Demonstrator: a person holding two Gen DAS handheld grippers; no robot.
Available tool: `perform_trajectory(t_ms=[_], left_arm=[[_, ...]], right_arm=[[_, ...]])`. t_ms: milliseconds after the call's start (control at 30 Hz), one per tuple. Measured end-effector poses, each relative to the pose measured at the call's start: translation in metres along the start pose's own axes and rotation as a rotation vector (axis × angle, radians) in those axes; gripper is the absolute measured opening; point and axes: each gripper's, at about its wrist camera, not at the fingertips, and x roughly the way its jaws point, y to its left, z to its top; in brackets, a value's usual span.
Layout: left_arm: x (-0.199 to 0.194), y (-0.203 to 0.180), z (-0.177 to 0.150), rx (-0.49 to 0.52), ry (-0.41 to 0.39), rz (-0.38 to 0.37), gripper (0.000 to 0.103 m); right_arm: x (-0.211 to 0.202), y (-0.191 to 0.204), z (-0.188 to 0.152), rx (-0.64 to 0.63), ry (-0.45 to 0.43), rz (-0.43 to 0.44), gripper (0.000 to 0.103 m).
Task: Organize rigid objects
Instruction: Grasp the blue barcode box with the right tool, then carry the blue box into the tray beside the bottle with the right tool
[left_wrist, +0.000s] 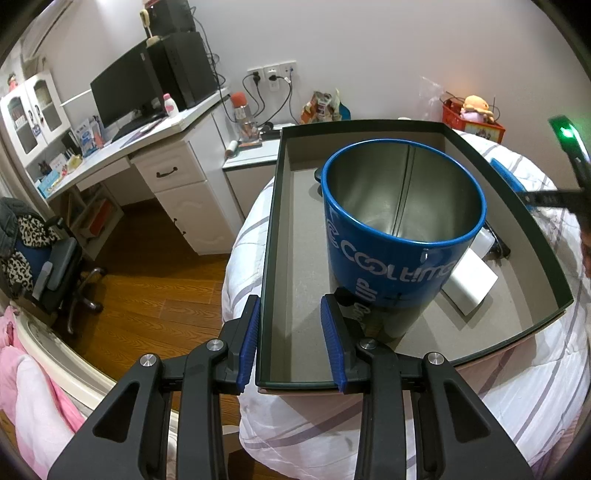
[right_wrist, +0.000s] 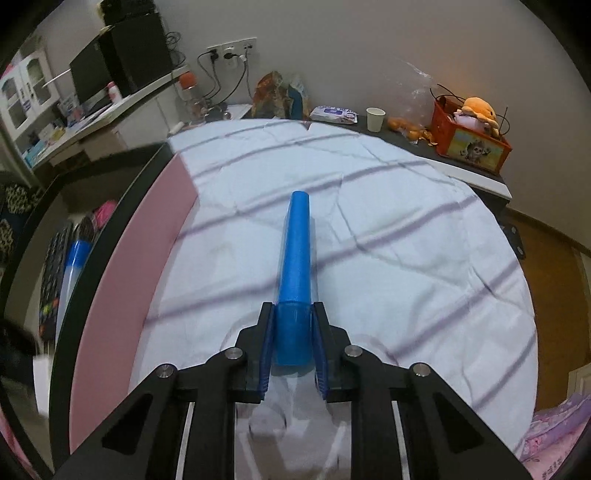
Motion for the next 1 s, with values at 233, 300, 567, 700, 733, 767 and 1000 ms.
perform_trajectory(t_ms=[233,300,567,700,733,767,1000], left_arm=[[0.002,0.0,0.002,-0.006,-0.003,-0.009,0.033],[0.002,0.0,0.002,-0.005,-0.002,-0.01,0.033],[0.002,0.001,0.002,-0.006,-0.004,-0.012,0.033],[0.001,0.001,0.001,-0.009,-0.004,-0.015,0.033],[0.001,0.001,0.001,-0.011,-0.004,-0.016,0.033],[0.001,0.001,0.001,-0.012,-0.004,-0.018,0.033],[-0.001,0.003,0.0,-0.021,-0.008,-0.032,0.033]], right_arm=[[-0.025,0.005,-0.037,-0.044,0.01,0.021,0.019],[-0.032,0.008,-0.049,-0.057,0.019,0.031,0.019],[-0.043,0.017,-0.068,-0.081,-0.013,0.024,0.027],[-0.036,0.02,-0.066,-0.1,-0.038,0.028,0.056],[-0.033,0.021,-0.065,-0.106,-0.034,0.017,0.056],[-0.032,0.022,-0.064,-0.111,-0.045,0.011,0.056],[-0.037,0.018,-0.065,-0.108,-0.077,-0.006,0.025]])
